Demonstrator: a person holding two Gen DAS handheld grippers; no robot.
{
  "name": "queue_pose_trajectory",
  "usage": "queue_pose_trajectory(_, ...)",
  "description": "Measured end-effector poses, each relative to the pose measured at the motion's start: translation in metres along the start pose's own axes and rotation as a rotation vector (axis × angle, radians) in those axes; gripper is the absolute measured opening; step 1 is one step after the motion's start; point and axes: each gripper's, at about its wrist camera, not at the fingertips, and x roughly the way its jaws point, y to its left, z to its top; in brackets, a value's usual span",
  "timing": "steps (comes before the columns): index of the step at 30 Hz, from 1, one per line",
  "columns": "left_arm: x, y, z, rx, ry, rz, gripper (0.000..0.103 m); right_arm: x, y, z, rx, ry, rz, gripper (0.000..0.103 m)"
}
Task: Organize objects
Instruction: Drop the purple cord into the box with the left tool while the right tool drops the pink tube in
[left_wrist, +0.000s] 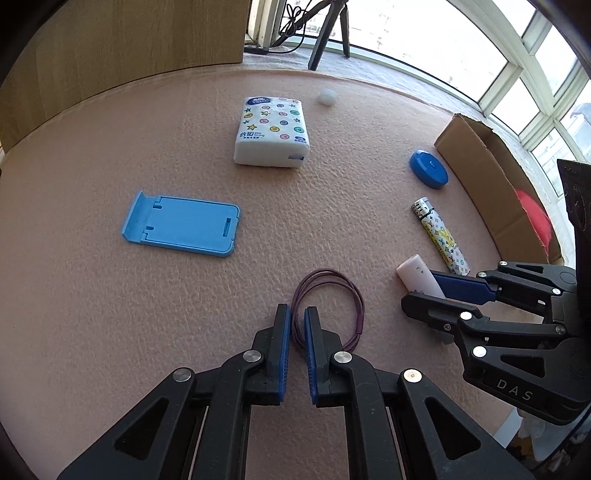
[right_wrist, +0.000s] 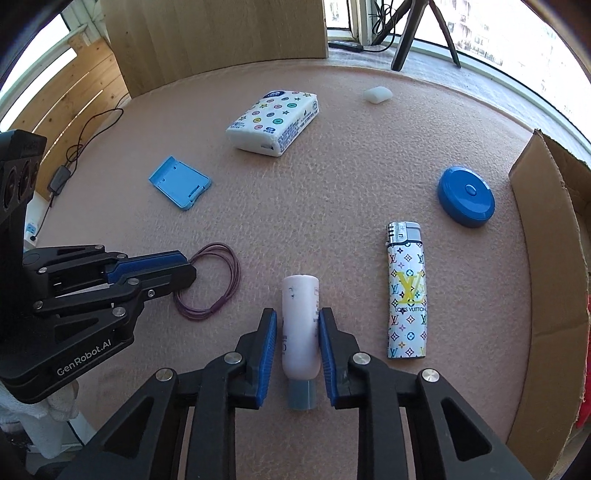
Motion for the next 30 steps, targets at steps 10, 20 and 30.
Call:
queue_pose_trajectory(10,-0.007,-0.008,-0.003,-0.011,-0.025,-0.025,0.003,-0.011,-0.01,-0.003,0.015,-0.034,0.013,0.018)
queue_pose_trajectory(20,-0.046,-0.017,0.01,-0.027,-0.11,-0.062,0.003,-0.05,-0.034,-0.009,0.066,-0.104,0.042,0.018)
queue_pose_trajectory(30,-0.061,-0.07,0.045,0.048,-0.168,-0.126,0.003,-0.111,-0.088,-0.021,0.151,-0.222,-0.01,0.018)
